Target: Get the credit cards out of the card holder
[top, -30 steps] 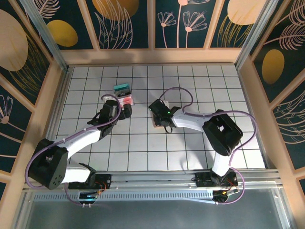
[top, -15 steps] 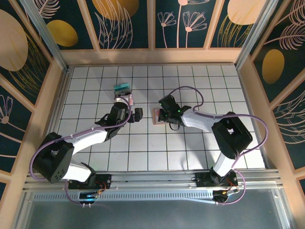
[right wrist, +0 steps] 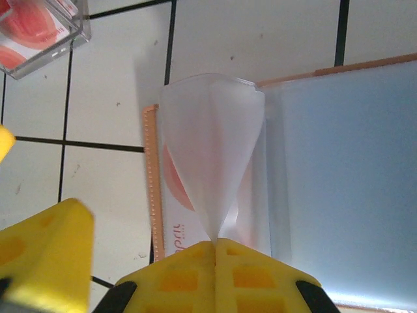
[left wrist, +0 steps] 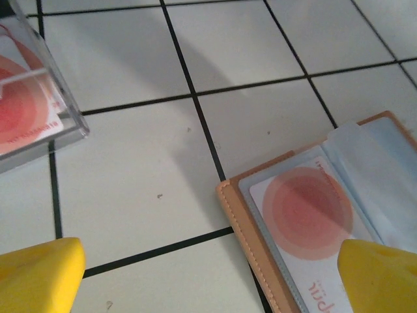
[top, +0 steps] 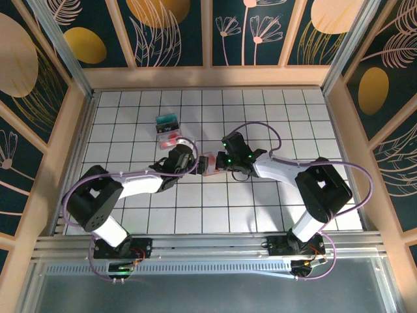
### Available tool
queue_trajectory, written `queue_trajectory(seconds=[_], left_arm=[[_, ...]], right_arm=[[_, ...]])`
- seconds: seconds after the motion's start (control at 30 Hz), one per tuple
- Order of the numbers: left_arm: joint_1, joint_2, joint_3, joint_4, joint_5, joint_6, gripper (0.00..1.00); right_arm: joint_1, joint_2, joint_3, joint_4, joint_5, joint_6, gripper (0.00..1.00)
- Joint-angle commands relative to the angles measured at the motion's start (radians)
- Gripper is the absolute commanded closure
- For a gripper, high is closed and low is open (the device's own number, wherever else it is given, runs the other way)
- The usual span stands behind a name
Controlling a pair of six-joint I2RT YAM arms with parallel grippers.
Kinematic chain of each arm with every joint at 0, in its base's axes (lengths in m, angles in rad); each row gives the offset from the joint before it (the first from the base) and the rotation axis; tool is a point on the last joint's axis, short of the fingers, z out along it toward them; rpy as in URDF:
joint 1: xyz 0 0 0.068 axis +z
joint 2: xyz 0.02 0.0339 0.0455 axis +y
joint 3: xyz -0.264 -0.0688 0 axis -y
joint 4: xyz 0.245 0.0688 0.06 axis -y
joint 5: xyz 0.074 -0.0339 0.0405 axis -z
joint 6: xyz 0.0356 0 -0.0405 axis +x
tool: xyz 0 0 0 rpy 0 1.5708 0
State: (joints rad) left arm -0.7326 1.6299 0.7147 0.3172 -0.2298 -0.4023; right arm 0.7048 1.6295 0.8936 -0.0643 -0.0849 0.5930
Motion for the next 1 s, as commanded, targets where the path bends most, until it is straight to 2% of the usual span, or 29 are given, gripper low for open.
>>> queue_trajectory(seconds=[0.0,0.5,0.6,0.67,0.73,0.97], left_arm=[[-0.022,0.054,0.052,0.003,-0.055,0.03,0.01],[-0.032,0.233,0.133,-0.094,-0.103,0.061,0.01],[-0.033,0.243,0.147,-0.114,-0.117,0.054,0.01],[-0.034,0.238,0.151,-0.121,-0.126,0.054,0.01],[-0.036,0.235,0.158,-0.134,-0.134,0.055,0.01],[-0.088,0.25,0.235,-0.204,-0.208,0.086,0.01]], right_arm=[[-0.011,-0.031,-0.025,0.062,-0.053,0.03,1.0],[-0.041,-0.023,-0.037,0.084,-0.097,0.052,1.0],[-0.043,-0.033,-0.035,0.062,-0.071,0.051,0.9],[-0.045,-0.049,-0.038,0.046,-0.049,0.051,0.76],[-0.047,-0.068,-0.041,0.039,-0.034,0.049,0.68],[-0.073,-0.157,-0.063,-0.002,0.084,0.079,0.53]])
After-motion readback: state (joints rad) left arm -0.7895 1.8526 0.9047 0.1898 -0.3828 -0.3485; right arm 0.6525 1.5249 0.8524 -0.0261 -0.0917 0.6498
